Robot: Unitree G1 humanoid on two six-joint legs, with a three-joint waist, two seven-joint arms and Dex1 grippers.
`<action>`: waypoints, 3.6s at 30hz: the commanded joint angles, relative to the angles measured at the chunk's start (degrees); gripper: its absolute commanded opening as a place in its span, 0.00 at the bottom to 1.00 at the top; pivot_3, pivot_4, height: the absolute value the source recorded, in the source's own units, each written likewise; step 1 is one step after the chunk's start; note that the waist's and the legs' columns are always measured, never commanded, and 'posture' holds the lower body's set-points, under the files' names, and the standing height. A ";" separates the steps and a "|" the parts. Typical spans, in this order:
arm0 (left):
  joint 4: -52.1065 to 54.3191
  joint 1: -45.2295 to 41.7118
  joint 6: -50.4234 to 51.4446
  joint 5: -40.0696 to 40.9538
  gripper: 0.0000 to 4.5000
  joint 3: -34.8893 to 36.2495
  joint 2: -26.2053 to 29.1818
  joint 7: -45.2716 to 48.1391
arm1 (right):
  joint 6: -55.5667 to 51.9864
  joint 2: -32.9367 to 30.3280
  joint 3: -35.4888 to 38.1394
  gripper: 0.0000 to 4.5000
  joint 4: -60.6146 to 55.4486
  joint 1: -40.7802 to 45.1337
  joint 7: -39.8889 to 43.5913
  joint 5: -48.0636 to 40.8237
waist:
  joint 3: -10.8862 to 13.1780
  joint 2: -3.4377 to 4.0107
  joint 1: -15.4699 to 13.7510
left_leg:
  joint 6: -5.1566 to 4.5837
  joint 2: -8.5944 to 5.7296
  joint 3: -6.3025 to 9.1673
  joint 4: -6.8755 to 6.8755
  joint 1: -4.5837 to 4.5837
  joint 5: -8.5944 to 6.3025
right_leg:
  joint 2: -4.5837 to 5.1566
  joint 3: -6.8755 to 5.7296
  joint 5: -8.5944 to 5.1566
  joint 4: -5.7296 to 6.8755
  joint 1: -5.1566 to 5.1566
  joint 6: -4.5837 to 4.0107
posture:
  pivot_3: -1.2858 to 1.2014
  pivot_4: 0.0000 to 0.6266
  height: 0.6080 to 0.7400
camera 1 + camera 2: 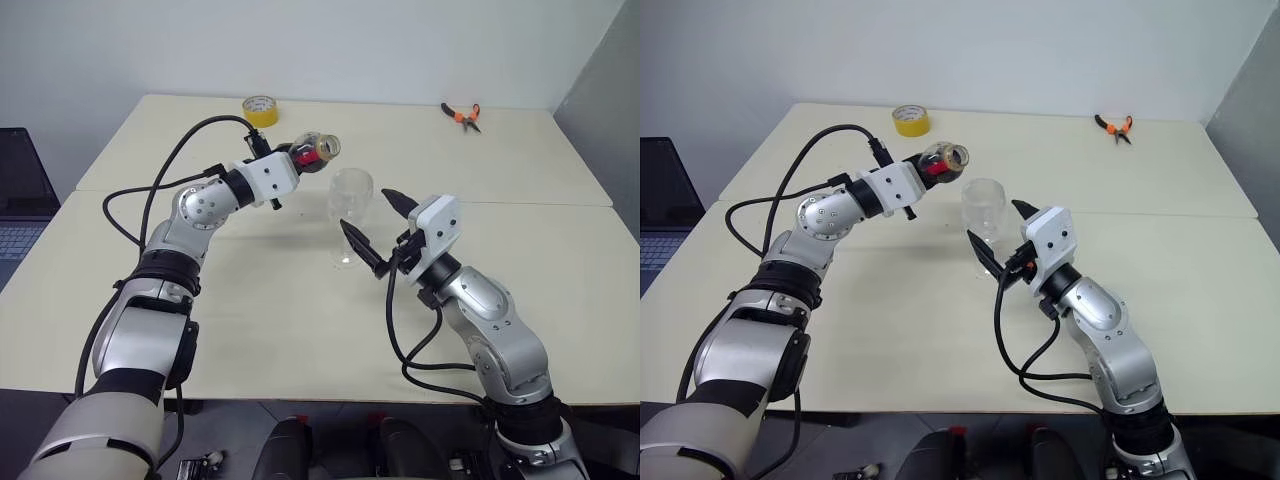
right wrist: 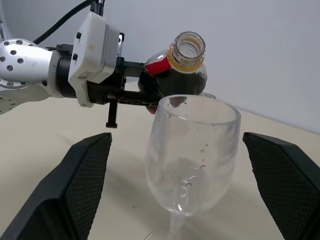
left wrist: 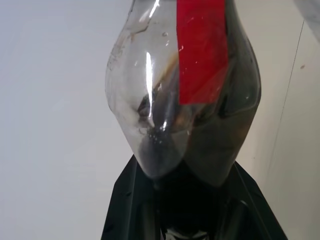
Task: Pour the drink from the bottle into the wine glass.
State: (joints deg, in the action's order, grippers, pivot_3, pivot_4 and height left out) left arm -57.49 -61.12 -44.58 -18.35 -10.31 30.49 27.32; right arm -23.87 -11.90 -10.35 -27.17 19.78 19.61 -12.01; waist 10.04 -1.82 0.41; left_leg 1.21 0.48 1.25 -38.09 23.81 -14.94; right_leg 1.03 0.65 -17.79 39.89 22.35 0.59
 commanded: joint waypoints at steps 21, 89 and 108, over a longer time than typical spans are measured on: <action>-5.63 -10.65 -9.89 -16.27 0.14 -8.84 5.06 -18.55 | -1.01 1.15 -0.07 1.00 -0.71 1.87 -0.30 0.73 | 0.00 0.00 0.08 | 0.04 -0.01 -0.03 0.00 0.00 0.03 | 0.00 -0.06 0.00 0.05 0.03 0.00 | 0.52 0.24 1.00; -10.34 -18.01 -10.92 -26.89 0.14 -17.35 8.15 -32.50 | -1.36 1.85 0.62 1.00 -0.48 0.70 -1.91 2.26 | 0.00 0.00 0.09 | 0.24 -0.02 -0.09 -0.05 0.00 0.14 | 0.01 -0.16 0.00 0.11 0.07 0.00 | 0.52 0.24 1.00; -10.68 -18.96 -10.94 -27.23 0.14 -17.74 8.19 -32.64 | 0.32 -0.13 3.03 1.00 -8.44 -6.38 1.35 -2.18 | -0.01 -0.01 0.10 | 0.25 -0.02 -0.11 -0.09 0.00 0.14 | 0.01 -0.14 0.00 0.14 0.07 0.00 | 0.52 0.24 1.00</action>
State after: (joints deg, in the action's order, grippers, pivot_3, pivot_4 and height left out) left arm -68.42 -77.46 -55.41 -46.09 -28.49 37.81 -4.22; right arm -25.29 -11.92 -8.02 -32.71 13.49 20.48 -13.25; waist 10.03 -1.83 0.50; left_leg 1.46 0.46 1.14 -38.17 23.81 -14.80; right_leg 1.04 0.51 -17.79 40.02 22.42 0.59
